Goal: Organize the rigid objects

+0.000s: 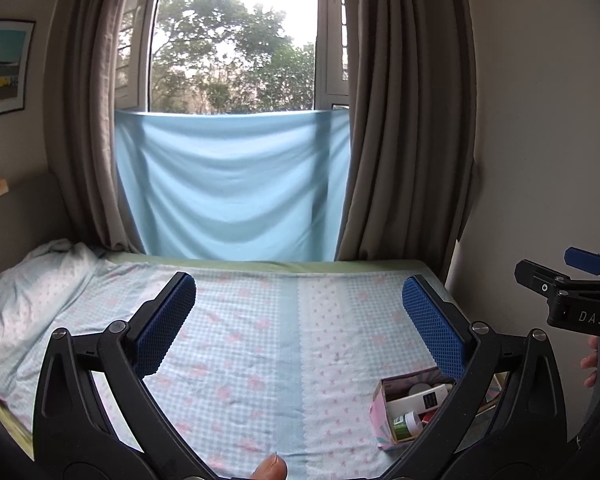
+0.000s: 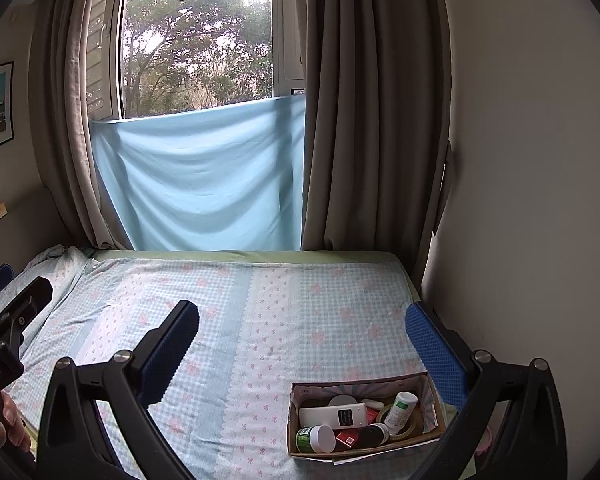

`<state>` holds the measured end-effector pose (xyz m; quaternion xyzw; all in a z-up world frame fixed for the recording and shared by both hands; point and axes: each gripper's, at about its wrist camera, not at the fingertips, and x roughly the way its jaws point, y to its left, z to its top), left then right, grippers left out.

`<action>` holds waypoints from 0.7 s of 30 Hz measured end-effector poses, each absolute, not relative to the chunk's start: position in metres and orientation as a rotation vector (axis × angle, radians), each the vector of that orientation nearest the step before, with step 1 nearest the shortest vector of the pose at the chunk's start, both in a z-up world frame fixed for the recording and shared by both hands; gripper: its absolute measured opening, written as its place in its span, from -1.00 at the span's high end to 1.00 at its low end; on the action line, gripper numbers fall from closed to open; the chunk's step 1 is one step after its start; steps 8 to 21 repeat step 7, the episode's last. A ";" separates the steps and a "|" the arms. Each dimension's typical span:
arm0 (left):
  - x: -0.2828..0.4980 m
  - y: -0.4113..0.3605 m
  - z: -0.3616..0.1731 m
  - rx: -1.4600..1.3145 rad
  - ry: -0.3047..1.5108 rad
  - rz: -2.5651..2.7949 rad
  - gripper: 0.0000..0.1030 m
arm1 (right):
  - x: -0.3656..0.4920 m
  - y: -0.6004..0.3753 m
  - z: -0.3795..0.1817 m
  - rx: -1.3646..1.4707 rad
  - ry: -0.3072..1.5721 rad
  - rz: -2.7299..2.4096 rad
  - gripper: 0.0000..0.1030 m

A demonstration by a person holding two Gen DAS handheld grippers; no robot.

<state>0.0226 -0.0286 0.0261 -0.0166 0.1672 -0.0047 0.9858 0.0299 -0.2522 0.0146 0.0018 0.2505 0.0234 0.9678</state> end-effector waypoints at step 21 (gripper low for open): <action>0.026 -0.020 0.028 -0.039 0.324 0.003 -1.00 | 0.035 -0.248 0.014 0.007 0.511 0.042 -1.00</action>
